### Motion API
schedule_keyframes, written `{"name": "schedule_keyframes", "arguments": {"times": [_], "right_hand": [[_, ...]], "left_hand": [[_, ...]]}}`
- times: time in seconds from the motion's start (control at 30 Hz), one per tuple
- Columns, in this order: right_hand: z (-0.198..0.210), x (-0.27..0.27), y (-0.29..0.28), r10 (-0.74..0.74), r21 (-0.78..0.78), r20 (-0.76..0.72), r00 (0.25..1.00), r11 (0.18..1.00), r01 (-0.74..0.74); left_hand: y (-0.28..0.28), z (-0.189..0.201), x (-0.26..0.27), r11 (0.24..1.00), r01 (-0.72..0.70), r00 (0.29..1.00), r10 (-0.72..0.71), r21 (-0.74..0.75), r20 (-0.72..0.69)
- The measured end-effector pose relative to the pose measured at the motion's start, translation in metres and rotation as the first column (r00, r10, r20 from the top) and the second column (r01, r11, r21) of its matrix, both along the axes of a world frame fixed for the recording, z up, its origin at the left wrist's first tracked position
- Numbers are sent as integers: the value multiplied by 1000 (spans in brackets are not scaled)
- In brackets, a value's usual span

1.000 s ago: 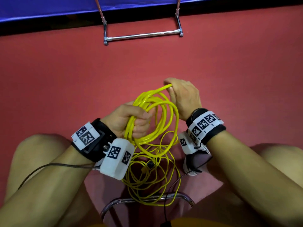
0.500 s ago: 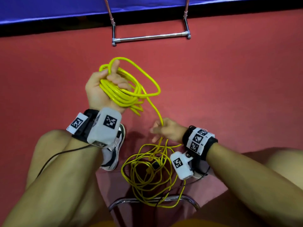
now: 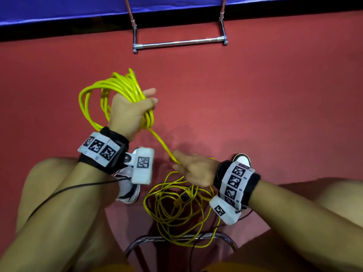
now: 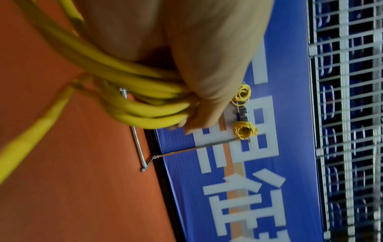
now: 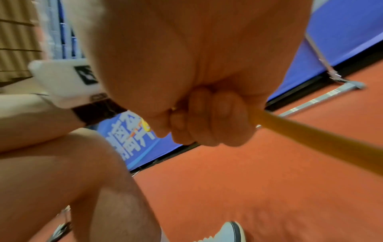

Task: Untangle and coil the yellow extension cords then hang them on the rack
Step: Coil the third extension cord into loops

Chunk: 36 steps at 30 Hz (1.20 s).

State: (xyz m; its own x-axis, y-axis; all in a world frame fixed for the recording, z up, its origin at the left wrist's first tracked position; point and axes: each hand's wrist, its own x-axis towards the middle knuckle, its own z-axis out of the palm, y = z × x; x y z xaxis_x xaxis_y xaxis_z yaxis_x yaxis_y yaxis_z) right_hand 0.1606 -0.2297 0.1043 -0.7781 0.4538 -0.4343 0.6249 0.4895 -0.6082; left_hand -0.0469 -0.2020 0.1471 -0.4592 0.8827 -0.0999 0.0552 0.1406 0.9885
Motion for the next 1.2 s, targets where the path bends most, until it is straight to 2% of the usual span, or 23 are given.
{"name": "schedule_keyframes", "arguments": {"times": [0.03,0.1,0.17,0.27,0.33,0.37,0.43,0.5,0.57,0.63,0.7,0.77,0.83,0.9,1.0,1.07,1.13,1.2], "right_hand": [[6,-3,-1,50,30,-3,999,998,-50],[13,-6,-1,143,100,-121,982,986,-132],[19,-4,1,207,184,-320,925,971,-153],[29,2,13,126,186,-553,824,982,-25],[38,3,24,48,188,-623,780,978,90],[39,3,30,9,186,-644,765,972,144],[39,8,42,-90,159,-667,739,952,260],[37,13,52,-232,128,-628,743,911,393],[38,17,61,-312,164,-516,798,878,449],[43,21,68,-339,161,-390,856,890,426],[46,25,73,-347,66,-350,870,917,393],[46,30,79,-390,-121,-379,839,920,373],[43,34,85,-439,-289,-429,789,895,341],[42,37,92,-485,-347,-455,747,869,353],[39,39,99,-486,-304,-475,734,873,381],[33,38,102,-461,-127,-490,740,877,463],[25,40,107,-463,78,-519,718,811,579],[15,43,113,-512,151,-525,680,731,666]], "left_hand": [[0,-2,1,996,50,990,-59,-72,-129],[-4,-8,3,964,130,913,-207,-230,-352],[-9,-13,11,922,227,828,-352,-312,-436],[-13,-15,23,880,350,826,-451,-320,-337],[-15,-19,32,855,426,840,-495,-296,-221],[-14,-20,36,852,447,864,-490,-273,-117],[-13,-20,43,847,446,895,-410,-290,178],[-13,-17,49,780,518,833,-367,-351,414],[-16,-15,54,740,621,730,-426,-258,534],[-21,-11,57,719,675,667,-497,-167,555],[-24,-8,58,672,719,656,-574,-176,490],[-25,-5,58,657,725,666,-591,-207,455],[-25,-4,56,672,709,674,-556,-214,487],[-26,-3,53,662,721,652,-549,-204,524],[-28,3,52,650,739,617,-545,-179,568],[-29,6,55,644,751,584,-544,-147,602],[-31,8,54,634,768,527,-548,-90,650],[-34,10,48,627,779,414,-541,23,732]]}}
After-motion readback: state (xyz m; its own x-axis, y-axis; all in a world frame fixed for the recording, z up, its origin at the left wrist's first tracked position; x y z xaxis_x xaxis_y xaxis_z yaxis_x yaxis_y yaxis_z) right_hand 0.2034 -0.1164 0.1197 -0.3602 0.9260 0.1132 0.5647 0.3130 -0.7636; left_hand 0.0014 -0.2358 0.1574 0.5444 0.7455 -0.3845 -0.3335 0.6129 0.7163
